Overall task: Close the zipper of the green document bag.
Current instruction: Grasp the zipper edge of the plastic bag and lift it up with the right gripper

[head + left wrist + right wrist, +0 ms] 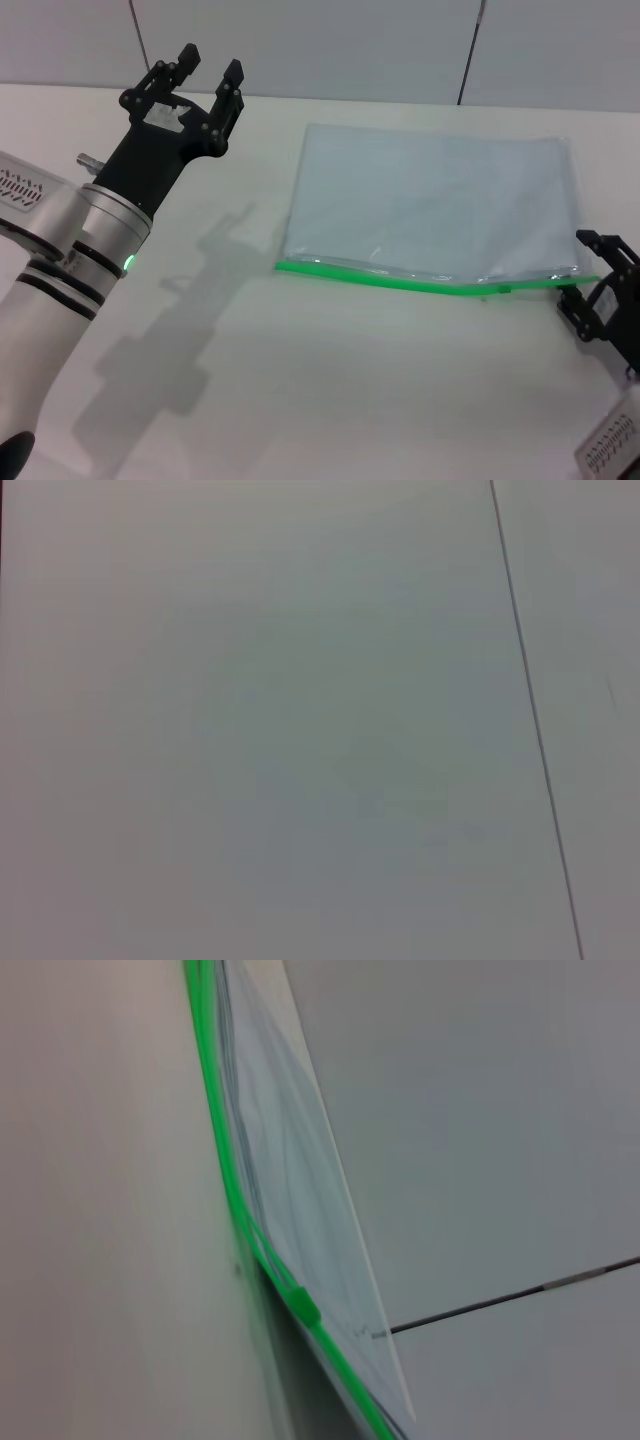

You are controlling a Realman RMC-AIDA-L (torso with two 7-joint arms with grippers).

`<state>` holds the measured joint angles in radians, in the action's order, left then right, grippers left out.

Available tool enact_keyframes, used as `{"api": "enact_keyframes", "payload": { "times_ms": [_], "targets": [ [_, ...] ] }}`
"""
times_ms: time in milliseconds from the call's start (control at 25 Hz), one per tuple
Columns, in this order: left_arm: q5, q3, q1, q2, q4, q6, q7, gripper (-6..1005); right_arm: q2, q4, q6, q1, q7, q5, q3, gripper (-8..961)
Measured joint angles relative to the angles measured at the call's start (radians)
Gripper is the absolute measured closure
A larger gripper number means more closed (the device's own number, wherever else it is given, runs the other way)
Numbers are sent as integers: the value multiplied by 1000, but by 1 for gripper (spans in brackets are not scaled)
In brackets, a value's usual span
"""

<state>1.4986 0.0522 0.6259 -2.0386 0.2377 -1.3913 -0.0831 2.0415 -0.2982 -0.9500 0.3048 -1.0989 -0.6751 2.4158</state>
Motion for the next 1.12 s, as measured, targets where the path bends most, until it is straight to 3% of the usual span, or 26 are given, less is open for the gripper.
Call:
{"api": "enact_keyframes", "payload": {
  "times_ms": [600, 840, 1120],
  "targets": [
    [0, 0, 2, 0, 0, -1, -2, 491, -1, -115, 102, 23, -173, -56, -27, 289],
    [0, 0, 3, 0, 1, -2, 1, 491, -1, -161, 169, 39, -260, -142, -21, 433],
    [0, 5, 6, 0, 2, -1, 3, 491, -1, -177, 202, 42, -282, -161, -17, 677]
  ]
}}
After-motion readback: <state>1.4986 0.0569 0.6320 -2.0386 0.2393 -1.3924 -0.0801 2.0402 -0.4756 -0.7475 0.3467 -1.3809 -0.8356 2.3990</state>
